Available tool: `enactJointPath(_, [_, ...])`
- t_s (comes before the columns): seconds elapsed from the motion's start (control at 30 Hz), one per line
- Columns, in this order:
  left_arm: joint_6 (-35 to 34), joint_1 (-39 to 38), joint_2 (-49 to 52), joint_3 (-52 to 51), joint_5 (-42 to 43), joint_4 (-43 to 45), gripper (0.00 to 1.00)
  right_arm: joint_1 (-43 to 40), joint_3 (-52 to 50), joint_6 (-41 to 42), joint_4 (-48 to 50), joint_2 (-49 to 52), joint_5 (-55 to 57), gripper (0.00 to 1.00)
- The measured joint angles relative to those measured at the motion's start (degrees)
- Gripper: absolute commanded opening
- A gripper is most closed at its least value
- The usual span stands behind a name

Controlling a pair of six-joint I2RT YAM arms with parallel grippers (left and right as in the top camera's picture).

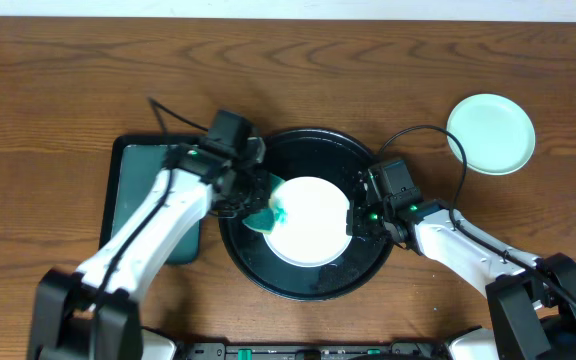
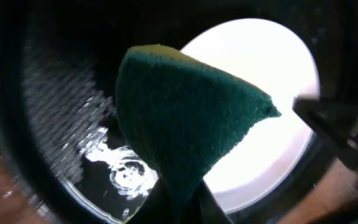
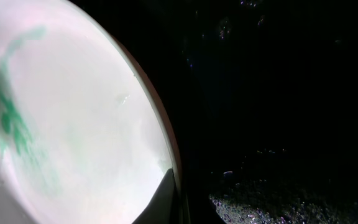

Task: Clean dirty plates on tray and stack at the side
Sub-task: 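Scrub the white plate with the held sponge using the left gripper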

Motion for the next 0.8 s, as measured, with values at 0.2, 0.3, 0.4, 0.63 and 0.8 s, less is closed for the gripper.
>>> enactJointPath(0.2, [-2.34,-3.5,9.38,0.0,-0.85,4.37,0.07,0.0,0.0,0.0,0.0,0.02,-0.02,0.01])
enactJointPath(0.3, [-3.89,-5.14,12.17,0.96,-1.2,5.51,0.07,0.0,0.0,0.0,0.0,0.0,-0.02,0.02])
enactJointPath(0.4, [-6.1,-6.25,14.4,1.68,-0.98,6.6,0.07,0.0,0.0,0.0,0.0,0.02,-0.02,0.01])
enactJointPath(0.63, [-9.97,-7.13,16.41,2.29,3.02,9.27,0.07,0.0,0.0,0.02,0.09,0.02,0.24,0.02])
enactJointPath(0.8, [-12.0,-11.32,17.7,2.47,8.02,14.49,0.07,-0.07,0.0,0.0,-0.02,0.0,0.52,0.02])
